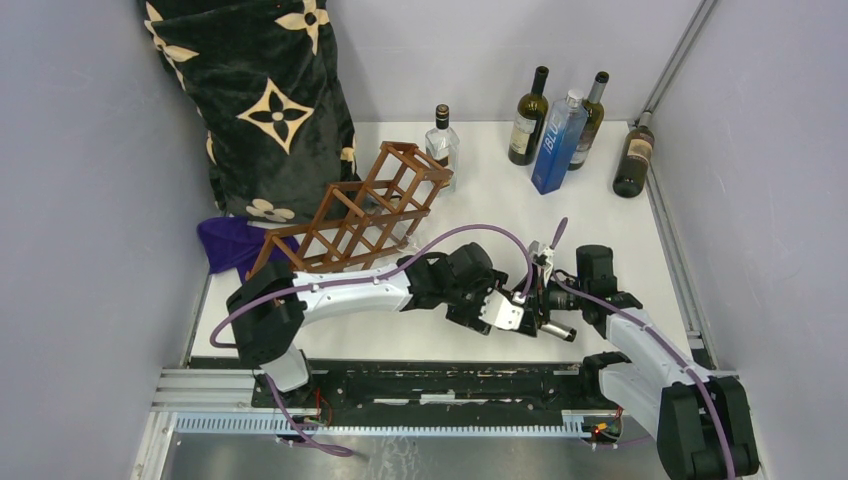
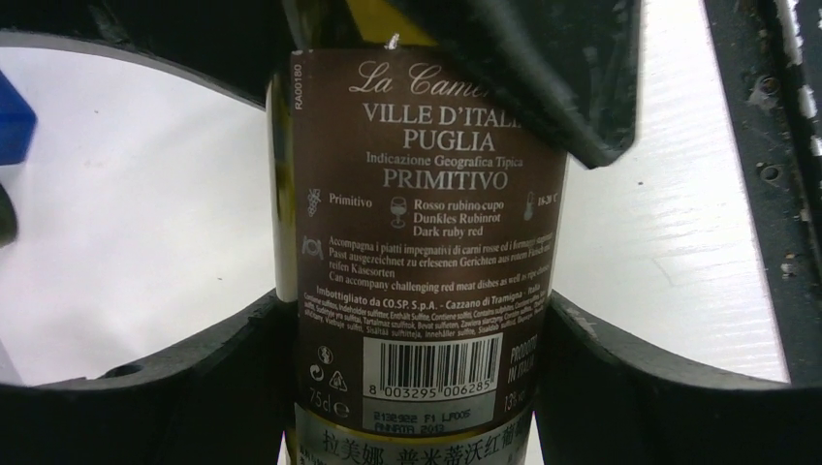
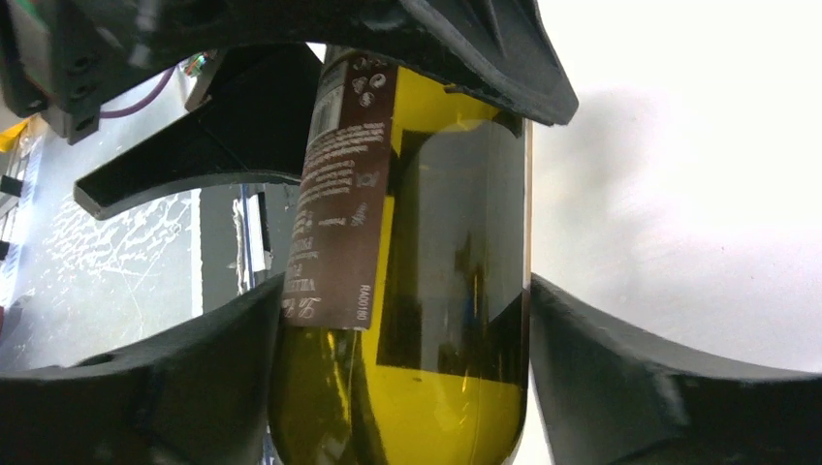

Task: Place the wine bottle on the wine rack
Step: Pick up the wine bottle from the center of the board, then place the wine bottle in the wine rack.

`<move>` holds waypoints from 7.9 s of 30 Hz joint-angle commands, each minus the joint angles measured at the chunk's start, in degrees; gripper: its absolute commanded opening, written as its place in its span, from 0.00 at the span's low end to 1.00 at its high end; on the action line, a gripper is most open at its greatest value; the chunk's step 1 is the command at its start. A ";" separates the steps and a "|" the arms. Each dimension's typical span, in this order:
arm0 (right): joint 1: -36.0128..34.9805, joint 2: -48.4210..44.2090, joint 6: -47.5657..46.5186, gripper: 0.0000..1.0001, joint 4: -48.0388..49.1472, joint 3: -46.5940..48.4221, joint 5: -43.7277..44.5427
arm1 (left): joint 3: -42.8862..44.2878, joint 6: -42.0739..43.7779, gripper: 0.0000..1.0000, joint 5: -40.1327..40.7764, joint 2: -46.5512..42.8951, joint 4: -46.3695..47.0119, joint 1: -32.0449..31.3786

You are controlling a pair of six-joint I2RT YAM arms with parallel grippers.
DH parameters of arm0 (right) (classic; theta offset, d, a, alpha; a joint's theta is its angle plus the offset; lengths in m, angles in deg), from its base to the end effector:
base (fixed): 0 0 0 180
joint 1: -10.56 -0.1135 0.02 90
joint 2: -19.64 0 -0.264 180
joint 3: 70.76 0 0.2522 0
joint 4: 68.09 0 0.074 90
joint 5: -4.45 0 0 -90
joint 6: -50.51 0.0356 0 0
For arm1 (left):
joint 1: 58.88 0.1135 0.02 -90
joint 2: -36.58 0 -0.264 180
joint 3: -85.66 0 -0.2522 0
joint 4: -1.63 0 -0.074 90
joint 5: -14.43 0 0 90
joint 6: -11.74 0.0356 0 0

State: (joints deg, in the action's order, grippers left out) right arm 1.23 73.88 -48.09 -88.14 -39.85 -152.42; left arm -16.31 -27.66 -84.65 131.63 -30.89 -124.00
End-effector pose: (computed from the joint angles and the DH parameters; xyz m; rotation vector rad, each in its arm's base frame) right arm 0.1538 0.0584 0.1674 -0.8769 1.8939 1.3309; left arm 0.1444 -0.3246 0.2196 2.1070 1.2393 -0.3063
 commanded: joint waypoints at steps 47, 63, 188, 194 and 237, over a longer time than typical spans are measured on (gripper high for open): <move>-5.06 3.96 -29.70 0.85 -24.77 16.24 7.43 | -5.67 -8.03 0.02 8.91 -15.64 1.17 1.75; -6.10 3.84 -32.62 0.72 -27.36 17.38 10.56 | -4.55 -6.32 0.02 10.37 -15.33 -0.57 1.69; -58.45 19.00 33.85 0.00 38.95 12.13 65.17 | 1.99 -43.78 1.00 42.04 -45.89 8.61 1.87; -59.83 21.56 35.27 0.00 39.98 14.24 66.05 | 1.97 -42.76 1.00 42.00 -46.05 8.66 1.84; -59.49 44.34 49.59 0.05 43.03 34.22 73.31 | 5.66 -38.54 1.00 41.91 -45.65 -0.12 1.86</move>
State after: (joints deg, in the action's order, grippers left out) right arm -58.70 118.34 -0.03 -53.76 -11.44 -81.83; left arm -13.36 -68.96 -43.93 86.14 -31.24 -122.32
